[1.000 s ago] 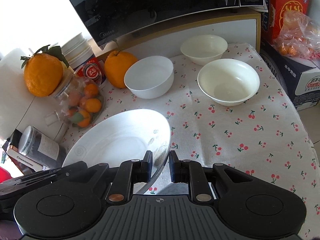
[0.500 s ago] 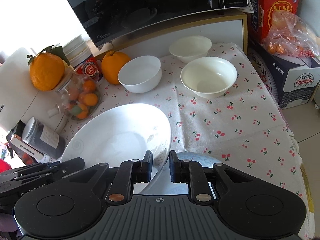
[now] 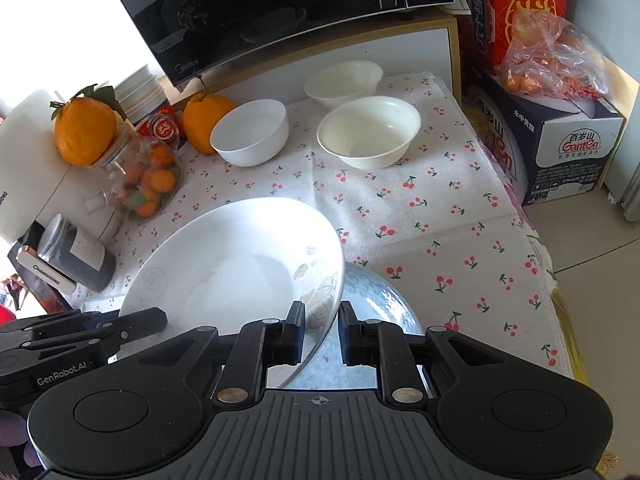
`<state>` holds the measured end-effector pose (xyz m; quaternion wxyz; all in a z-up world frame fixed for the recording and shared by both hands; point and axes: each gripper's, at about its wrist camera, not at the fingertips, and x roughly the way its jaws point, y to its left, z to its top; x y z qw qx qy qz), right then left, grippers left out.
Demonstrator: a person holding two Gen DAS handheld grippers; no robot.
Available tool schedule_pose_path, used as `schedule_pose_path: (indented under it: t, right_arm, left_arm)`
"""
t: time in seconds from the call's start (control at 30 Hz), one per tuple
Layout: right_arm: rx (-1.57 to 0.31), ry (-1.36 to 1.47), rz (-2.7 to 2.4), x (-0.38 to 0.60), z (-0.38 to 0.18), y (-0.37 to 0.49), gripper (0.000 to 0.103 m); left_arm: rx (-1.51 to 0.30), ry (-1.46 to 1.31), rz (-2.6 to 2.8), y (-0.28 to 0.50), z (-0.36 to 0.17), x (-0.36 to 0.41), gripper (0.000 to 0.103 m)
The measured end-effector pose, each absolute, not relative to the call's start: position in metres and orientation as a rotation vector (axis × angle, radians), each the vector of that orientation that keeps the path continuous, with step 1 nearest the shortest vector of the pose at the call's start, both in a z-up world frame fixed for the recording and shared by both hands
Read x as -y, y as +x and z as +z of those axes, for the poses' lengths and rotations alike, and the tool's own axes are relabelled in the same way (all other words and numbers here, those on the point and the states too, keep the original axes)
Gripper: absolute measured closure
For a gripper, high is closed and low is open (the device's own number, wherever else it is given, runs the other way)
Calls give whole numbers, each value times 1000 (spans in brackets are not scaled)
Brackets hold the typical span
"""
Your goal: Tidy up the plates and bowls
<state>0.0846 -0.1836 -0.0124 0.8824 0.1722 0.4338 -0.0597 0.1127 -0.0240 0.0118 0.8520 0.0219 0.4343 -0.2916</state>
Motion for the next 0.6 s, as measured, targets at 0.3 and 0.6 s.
schedule_pose_path:
  t: [0.3, 0.6]
  right_arm:
    - [-915, 342, -142, 195, -15, 64, 85]
    - [-946, 326, -170, 201, -22, 55, 85]
  left_arm:
    - [-928, 98, -645, 96, 4, 40, 82]
    - [-960, 137, -664, 87, -7, 50, 82]
